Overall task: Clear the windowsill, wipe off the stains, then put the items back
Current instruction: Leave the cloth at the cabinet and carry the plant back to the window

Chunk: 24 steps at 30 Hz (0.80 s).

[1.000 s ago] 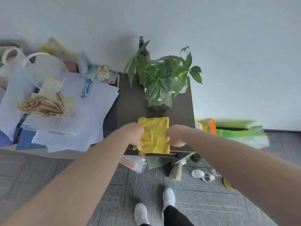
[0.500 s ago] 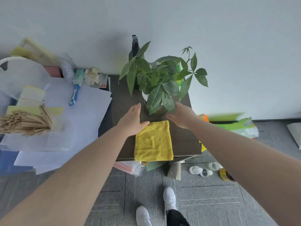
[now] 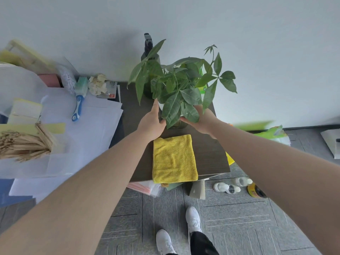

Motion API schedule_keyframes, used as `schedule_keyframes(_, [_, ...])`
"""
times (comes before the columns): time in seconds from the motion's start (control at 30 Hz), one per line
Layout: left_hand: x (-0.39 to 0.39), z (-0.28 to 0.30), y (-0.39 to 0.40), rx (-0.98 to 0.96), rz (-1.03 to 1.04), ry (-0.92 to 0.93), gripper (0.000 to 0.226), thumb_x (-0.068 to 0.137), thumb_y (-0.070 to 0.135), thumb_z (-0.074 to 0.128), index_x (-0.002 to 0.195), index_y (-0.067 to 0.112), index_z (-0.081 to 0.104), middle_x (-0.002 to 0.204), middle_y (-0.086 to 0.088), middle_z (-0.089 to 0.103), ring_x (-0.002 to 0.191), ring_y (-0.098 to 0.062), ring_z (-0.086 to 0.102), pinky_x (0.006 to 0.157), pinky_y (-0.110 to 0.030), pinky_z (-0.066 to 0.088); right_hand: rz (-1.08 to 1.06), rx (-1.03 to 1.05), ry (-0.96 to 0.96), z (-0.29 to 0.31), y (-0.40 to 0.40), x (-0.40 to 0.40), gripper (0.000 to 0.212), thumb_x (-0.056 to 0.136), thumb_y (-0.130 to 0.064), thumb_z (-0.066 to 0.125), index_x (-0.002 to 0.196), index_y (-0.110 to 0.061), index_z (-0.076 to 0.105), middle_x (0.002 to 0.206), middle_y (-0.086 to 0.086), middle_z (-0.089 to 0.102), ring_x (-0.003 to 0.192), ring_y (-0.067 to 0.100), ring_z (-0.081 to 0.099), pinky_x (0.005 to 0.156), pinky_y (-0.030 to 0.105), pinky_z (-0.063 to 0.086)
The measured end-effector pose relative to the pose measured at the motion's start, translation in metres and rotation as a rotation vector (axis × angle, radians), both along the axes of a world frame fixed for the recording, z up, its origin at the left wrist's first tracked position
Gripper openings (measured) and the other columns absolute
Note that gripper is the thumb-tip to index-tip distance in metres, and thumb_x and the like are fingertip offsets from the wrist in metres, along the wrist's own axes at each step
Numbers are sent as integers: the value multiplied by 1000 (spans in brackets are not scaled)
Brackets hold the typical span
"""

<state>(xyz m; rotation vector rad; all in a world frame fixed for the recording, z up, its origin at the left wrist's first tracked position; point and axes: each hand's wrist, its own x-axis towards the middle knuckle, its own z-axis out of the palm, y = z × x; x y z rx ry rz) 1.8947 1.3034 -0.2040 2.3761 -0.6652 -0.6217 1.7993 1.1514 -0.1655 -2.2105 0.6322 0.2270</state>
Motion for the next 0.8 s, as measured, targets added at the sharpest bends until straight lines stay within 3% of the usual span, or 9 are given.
schedule_keyframes(0.1, [-2, -1, -3, -63, 10, 14, 72, 96, 17, 51, 154, 19, 8, 103, -3, 66, 87, -20, 61, 73, -31, 45, -29, 24, -44, 0, -4, -3, 48, 89, -34, 67, 131, -14, 54, 117, 5, 63, 113, 25, 57, 86, 32, 45])
schedule_keyframes(0.2, [-1, 2, -5, -100, -5, 16, 70, 94, 21, 53, 153, 21, 14, 113, -1, 68, 99, -22, 65, 86, -38, 51, -52, 0, -38, 6, -8, -9, 45, 87, -38, 68, 123, -12, 58, 107, 9, 65, 100, 28, 61, 89, 41, 52])
schedule_keyframes(0.3, [-6, 14, -9, -148, -42, 18, 77, 90, 29, 63, 151, 24, 17, 121, 2, 65, 104, -20, 65, 93, -40, 51, -66, -10, -60, 16, -13, -16, 44, 86, -39, 69, 122, -15, 59, 99, -1, 65, 97, 23, 62, 84, 31, 48])
schedule_keyframes(0.4, [-16, 30, -15, -232, -97, 23, 73, 82, 26, 73, 143, 21, 33, 126, 3, 62, 108, -20, 64, 98, -41, 49, -120, -12, -84, 30, -17, -29, 39, 87, -37, 69, 120, -17, 62, 84, -13, 60, 87, 17, 60, 79, 26, 44])
schedule_keyframes(0.53, [-31, 50, -32, -293, -152, 11, 66, 83, 20, 72, 140, 25, 39, 131, 8, 60, 105, -15, 67, 100, -39, 49, -221, 4, -123, 52, -28, -55, 32, 86, -34, 69, 114, -19, 64, 97, -7, 66, 89, 21, 69, 88, 38, 57])
schedule_keyframes(0.67, [-52, 73, -55, -321, -201, 22, 75, 84, 21, 71, 146, 32, 31, 142, 8, 52, 103, -13, 69, 102, -37, 48, -307, 17, -187, 74, -45, -87, 18, 84, -31, 71, 100, -29, 63, 100, 5, 71, 94, 30, 70, 85, 49, 57])
schedule_keyframes(0.8, [-77, 100, -79, -316, -255, -27, 73, 84, 22, 71, 144, 33, 32, 140, 10, 53, 100, -14, 69, 98, -34, 48, -358, 20, -230, 97, -63, -119, 17, 84, -30, 71, 99, -30, 63, 102, 7, 72, 94, 31, 69, 85, 49, 57])
